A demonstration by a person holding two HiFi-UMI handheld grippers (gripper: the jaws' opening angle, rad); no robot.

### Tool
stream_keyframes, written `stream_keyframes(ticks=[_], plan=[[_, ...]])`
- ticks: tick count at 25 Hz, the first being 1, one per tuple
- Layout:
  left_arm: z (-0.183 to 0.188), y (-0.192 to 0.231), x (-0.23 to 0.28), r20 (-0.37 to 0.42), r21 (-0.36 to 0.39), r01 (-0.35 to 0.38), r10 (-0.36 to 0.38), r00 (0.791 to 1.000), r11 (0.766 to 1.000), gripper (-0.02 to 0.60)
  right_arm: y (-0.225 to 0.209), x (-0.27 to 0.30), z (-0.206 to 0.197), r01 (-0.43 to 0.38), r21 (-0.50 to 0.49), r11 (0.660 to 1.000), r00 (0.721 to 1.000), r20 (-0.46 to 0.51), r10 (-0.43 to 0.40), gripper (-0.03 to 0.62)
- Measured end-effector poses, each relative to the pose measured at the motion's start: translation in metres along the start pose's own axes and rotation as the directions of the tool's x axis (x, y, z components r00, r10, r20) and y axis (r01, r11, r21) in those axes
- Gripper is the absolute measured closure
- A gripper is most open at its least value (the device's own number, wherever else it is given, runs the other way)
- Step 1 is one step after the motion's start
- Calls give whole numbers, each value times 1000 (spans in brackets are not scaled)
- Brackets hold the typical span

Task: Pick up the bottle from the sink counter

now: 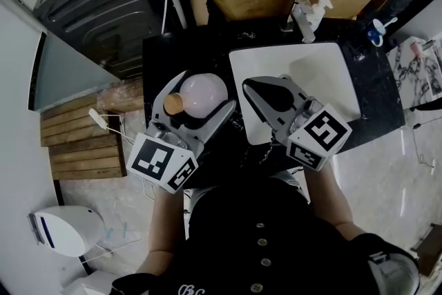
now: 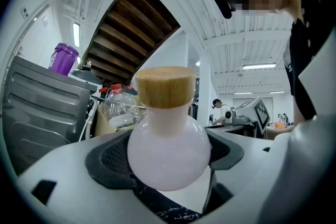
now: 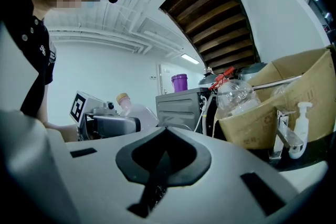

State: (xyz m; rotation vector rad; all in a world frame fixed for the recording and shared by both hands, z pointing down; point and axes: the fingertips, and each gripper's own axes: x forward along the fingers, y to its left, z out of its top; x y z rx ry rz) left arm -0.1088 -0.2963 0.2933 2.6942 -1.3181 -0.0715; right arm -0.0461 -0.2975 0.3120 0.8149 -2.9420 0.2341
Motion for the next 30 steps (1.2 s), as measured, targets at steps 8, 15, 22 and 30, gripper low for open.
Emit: stream_keyframes(ticks=[8, 15, 22, 30], plan=[[0, -1, 2, 3, 0, 2, -2, 1000, 1000, 187, 0, 1, -2, 6, -21, 1000, 1000, -13, -6, 594], [-5, 0, 0, -10, 3, 9, -8, 1000, 1000, 187, -1, 0, -3, 11, -13, 1000, 1000, -9, -11, 592], [-7, -1, 1, -16, -2, 14, -14, 1000, 1000, 187, -3, -1, -3, 22, -12, 1000, 1000, -13, -22, 593], [-10, 1, 3, -22, -14, 13, -13, 1000, 1000, 187, -4, 0, -4, 19, -18, 1000, 1000, -12, -20, 592]])
